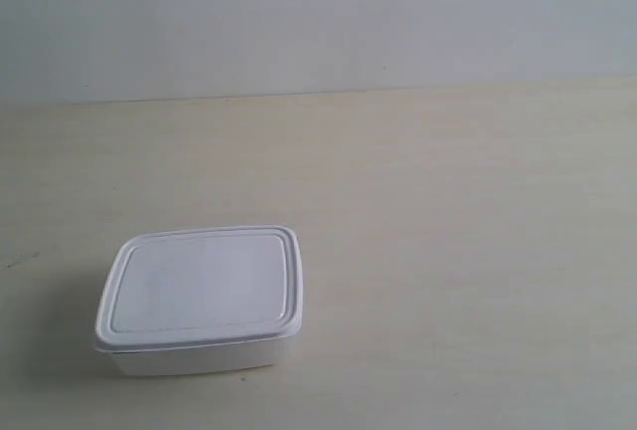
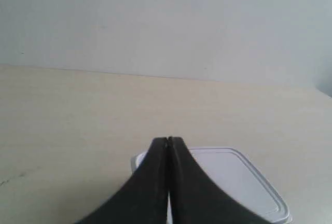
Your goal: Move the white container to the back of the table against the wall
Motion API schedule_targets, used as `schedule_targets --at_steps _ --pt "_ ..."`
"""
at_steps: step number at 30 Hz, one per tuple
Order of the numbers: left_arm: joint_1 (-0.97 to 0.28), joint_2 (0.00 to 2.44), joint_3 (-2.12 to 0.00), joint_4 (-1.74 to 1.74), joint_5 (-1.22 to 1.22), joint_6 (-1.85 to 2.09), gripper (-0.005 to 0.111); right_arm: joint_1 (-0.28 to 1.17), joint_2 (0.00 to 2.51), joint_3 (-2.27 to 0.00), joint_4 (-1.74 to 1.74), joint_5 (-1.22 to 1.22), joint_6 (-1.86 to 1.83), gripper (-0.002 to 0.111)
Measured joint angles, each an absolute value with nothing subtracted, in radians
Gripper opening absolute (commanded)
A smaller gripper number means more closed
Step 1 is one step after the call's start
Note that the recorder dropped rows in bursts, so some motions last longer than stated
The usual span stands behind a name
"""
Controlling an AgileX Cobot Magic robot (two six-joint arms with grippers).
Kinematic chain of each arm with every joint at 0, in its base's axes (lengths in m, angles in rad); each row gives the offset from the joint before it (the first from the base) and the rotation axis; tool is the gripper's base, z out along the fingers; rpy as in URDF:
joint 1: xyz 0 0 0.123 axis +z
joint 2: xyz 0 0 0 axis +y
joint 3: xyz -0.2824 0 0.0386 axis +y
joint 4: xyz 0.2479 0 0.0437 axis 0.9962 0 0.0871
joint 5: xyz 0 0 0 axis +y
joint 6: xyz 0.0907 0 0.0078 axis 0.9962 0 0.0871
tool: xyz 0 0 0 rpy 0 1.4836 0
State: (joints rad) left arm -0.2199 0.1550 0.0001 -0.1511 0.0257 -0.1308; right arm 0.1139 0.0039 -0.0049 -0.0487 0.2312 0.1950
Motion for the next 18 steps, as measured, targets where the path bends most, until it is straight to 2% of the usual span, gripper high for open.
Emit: schedule_targets --at_steps 10,15,18 --pt "-0.22 0.155 0.0 -0.189 -0.082 -0.131 0.0 0.114 0.004 -0.005 0.062 0.008 0.292 0.0" --pt "-0.22 0.176 -0.008 -0.191 -0.078 -0.131 0.0 0.114 0.004 -0.005 0.118 0.006 0.32 0.0" --pt "-0.22 0.309 -0.102 -0.193 -0.046 -0.138 0.0 0.114 0.075 -0.06 0.142 0.038 0.326 0.0"
